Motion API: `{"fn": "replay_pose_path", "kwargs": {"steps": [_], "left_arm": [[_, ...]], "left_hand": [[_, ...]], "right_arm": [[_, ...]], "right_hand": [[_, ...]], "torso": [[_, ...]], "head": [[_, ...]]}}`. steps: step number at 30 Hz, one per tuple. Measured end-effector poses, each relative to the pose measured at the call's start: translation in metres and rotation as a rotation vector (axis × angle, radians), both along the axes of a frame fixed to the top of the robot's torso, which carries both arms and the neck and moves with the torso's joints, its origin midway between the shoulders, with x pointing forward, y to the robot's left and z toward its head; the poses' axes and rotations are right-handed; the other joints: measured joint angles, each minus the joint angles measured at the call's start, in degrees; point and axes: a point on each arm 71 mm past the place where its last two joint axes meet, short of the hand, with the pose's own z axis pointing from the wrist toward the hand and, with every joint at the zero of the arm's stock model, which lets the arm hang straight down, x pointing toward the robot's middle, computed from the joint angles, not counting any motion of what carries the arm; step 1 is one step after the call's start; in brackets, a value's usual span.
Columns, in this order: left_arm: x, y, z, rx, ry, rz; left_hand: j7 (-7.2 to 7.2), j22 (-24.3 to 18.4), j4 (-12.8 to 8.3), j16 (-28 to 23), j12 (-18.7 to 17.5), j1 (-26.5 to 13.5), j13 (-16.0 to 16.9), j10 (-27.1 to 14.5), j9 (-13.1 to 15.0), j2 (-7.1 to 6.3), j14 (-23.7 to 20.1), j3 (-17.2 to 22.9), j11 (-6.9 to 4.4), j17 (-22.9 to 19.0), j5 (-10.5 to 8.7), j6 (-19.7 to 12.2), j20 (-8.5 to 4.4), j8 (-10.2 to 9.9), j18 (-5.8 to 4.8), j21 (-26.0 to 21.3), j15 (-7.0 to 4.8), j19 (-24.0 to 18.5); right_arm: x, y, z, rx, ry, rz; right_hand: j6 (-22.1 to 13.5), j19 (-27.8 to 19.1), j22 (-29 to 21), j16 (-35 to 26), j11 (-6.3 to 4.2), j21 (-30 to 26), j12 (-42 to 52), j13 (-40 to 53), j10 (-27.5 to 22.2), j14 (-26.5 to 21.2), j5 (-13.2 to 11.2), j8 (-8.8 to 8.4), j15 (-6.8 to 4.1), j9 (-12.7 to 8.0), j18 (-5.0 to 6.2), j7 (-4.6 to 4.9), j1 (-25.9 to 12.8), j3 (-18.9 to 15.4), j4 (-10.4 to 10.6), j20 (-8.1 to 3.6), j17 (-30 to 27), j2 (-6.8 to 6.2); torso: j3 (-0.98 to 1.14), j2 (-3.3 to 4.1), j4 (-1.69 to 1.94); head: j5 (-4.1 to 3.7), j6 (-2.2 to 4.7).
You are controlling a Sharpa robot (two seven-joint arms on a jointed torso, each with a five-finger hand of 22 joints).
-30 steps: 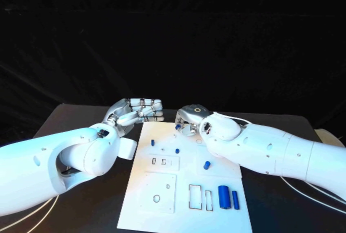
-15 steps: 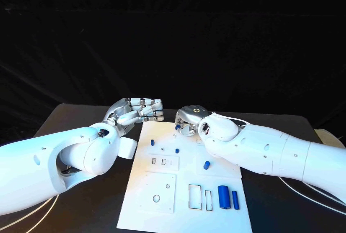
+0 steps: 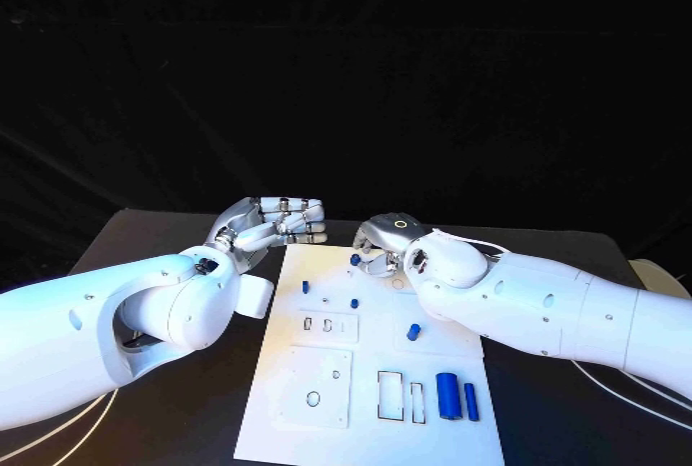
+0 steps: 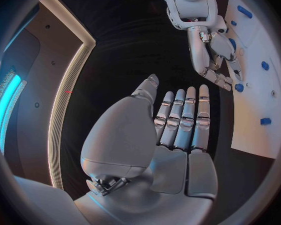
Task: Assemble the parts on the task board
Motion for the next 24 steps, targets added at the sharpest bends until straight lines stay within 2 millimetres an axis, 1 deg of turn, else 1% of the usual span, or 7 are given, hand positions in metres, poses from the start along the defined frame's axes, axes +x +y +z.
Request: {"fn": "replay_pose_path", "kwargs": {"steps": [7, 10, 13, 15, 17, 19, 24], "left_arm": [[0.002, 0.004, -0.001, 0.004, 0.001, 0.011], [0.002, 0.005, -0.001, 0.004, 0.001, 0.012], [0.003, 0.006, -0.001, 0.005, 0.001, 0.013], [0.003, 0.007, -0.001, 0.006, 0.001, 0.015], [0.004, 0.007, -0.001, 0.006, 0.002, 0.016], [0.004, 0.008, -0.001, 0.007, 0.002, 0.017], [0.005, 0.009, -0.002, 0.008, 0.003, 0.019]], "left_hand": [[0.2, 0.0, 0.0, -0.34, 0.0, 0.0, 0.0, -0.21, 0.0, 0.0, 0.0, 0.0, 0.21, 0.0, 0.0, -0.2, 0.0, -0.24, -0.01, 0.0, 0.0, 0.0], [0.21, -0.02, 0.0, -0.34, 0.0, 0.0, 0.0, -0.21, 0.0, 0.0, 0.0, 0.0, 0.21, 0.0, 0.0, -0.21, 0.0, -0.24, -0.01, 0.0, 0.0, 0.0], [0.21, -0.05, 0.0, -0.34, 0.0, 0.0, 0.0, -0.21, 0.0, 0.0, 0.0, 0.0, 0.21, 0.0, 0.0, -0.21, 0.0, -0.24, -0.01, 0.0, 0.0, 0.0], [0.21, -0.05, 0.0, -0.34, 0.0, 0.0, 0.0, -0.21, 0.0, 0.0, 0.0, 0.0, 0.21, 0.0, 0.0, -0.21, 0.0, -0.24, -0.01, 0.0, 0.0, 0.0], [0.21, -0.05, -0.16, -0.34, -0.11, 0.0, 0.0, -0.21, 0.0, 0.0, 0.0, 0.17, 0.21, 0.0, 0.0, -0.21, 0.0, -0.24, -0.01, 0.12, 0.0, 0.0], [0.21, -0.05, -0.16, -0.34, -0.25, 0.0, 0.0, -0.21, 0.0, 0.0, 0.0, 0.16, 0.21, 0.0, 0.0, -0.21, 0.0, -0.24, -0.01, 0.23, 0.0, 0.0], [0.21, -0.05, -0.32, -0.34, -0.25, 0.0, 0.0, -0.21, 0.0, 0.0, 0.0, 0.01, 0.21, 0.0, 0.0, -0.21, 0.0, -0.24, -0.01, 0.23, 0.0, 0.0]], "right_arm": [[-0.017, -0.044, 0.013, 0.042, -0.003, -0.025], [-0.024, -0.065, 0.019, 0.064, 0.001, -0.05], [-0.03, -0.088, 0.025, 0.095, 0.023, -0.086], [-0.031, -0.103, 0.026, 0.117, 0.049, -0.12], [-0.03, -0.113, 0.026, 0.132, 0.075, -0.148], [-0.029, -0.119, 0.025, 0.143, 0.108, -0.169], [-0.023, -0.126, 0.02, 0.145, 0.162, -0.199]], "right_hand": [[2.77, 0.32, 0.98, 0.34, -1.03, 0.33, 3.73, 1.53, 5.12, 0.0, 1.0, 1.24, 0.0, 0.77, 0.0, -0.06, 0.61, -0.37, 0.58, -0.32, 0.21, -0.61], [3.56, 0.51, 0.85, 0.34, -1.87, 0.33, 6.79, 3.26, 9.1, 0.0, 1.31, 1.93, -0.89, 1.04, 0.0, -0.48, 1.1, -1.03, 1.03, -0.57, -0.21, -1.1], [3.25, 1.5, 1.41, 2.08, -3.11, 1.21, 13.28, 7.93, 13.32, 0.03, 1.31, 2.0, -1.69, 1.2, 0.0, -1.1, 0.9, -3.57, 1.6, -1.91, 3.56, -2.44], [1.75, 2.77, 1.41, 5.41, -3.2, 2.29, 24.63, 18.68, 14.59, 0.11, 1.31, 2.04, -1.77, 1.23, -0.22, -1.31, 0.54, -5.57, 2.4, -2.17, 9.68, -2.8], [-0.45, 3.74, 1.41, 8.92, -3.03, 3.18, 45.2, 40.05, 13.37, 0.11, 1.31, 2.67, -1.77, 1.53, -0.95, -1.06, 1.12, -8.78, 4.23, -1.94, 14.99, -2.77], [-2.62, 4.48, 1.41, 11.24, -1.98, 3.89, 61.19, 55.99, 12.11, 0.01, 1.31, 3.84, -1.17, 2.04, -0.95, -0.52, 1.74, -11.91, 6.69, -1.31, 16.08, -1.84], [-5.26, 4.84, 1.41, 13.33, -1.1, 4.95, 74.2, 68.94, 14.74, -0.1, 2.32, 6.03, -0.5, 2.84, -1.59, 0.69, 3.17, -15.17, 9.3, -0.93, 16.27, -1.2]], "torso": [[-0.01, -0.41, -0.39], [-0.04, -0.58, -0.55], [-0.05, -0.79, -0.83], [-0.05, -0.95, -1.07], [-0.04, -1.06, -1.24], [0.02, -1.14, -1.39], [0.25, -1.17, -1.52]], "head": [[-0.14, -0.19], [-0.42, -0.21], [-0.57, -0.21], [-0.62, -0.21], [-0.66, -0.33], [-0.66, -0.42], [-0.52, -0.6]]}}
